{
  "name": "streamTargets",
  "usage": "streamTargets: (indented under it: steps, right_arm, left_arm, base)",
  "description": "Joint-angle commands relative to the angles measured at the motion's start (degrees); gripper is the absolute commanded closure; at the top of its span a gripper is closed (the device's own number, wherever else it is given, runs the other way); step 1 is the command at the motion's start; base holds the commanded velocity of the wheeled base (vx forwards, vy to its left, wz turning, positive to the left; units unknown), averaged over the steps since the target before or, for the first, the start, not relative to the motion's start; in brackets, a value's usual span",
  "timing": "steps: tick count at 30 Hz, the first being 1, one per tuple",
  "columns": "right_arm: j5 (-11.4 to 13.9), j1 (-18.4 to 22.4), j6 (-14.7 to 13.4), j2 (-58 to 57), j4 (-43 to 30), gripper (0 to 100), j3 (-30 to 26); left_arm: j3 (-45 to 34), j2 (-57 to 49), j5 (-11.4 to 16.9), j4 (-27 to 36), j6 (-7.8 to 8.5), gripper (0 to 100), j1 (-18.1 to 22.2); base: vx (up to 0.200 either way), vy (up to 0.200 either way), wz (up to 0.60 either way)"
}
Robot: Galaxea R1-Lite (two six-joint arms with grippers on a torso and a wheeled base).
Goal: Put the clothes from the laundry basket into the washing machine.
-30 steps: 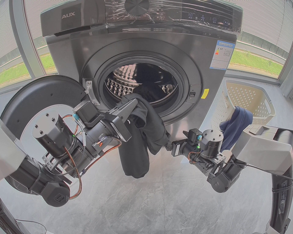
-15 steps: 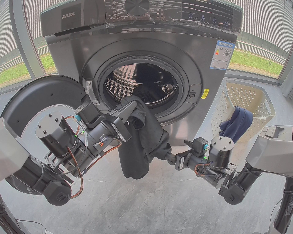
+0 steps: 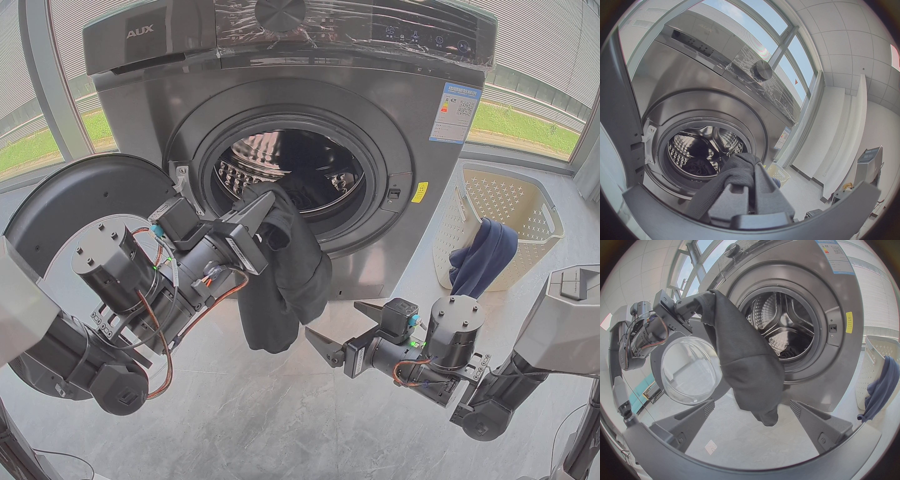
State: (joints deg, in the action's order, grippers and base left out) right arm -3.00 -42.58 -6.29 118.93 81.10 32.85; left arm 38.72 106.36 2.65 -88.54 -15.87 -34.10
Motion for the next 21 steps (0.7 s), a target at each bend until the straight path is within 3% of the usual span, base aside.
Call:
streamTargets:
  steps: [1, 5, 13, 21]
  right_arm:
    - [0.27, -0.57, -0.04, -0.28, 0.02, 0, -0.51]
    - [-0.08, -0.4, 0.05, 0.16, 0.19, 0, -1.3]
    - [-0.34, -0.4, 0.75, 3.32, -0.68, 0, 11.71]
    - [-0.17, -0.48, 2.69, 8.33, -2.18, 0, 19.79]
  left_arm:
    - [0.39, 0.07, -0.01, 0.03, -0.04, 100, 0.08]
    - [0.92, 0.07, -0.8, -0.05, -0.04, 100, 0.0]
    - [0.57, 0.07, -0.8, -0.05, 0.05, 100, -0.09]
    - [0.48, 0.16, -0.8, -0.05, -0.04, 100, -0.18]
  base:
    - [0.0, 0.0, 0.0]
    - [0.0, 0.0, 0.0]
    - [0.0, 0.0, 0.0]
    - [0.0, 0.0, 0.0]
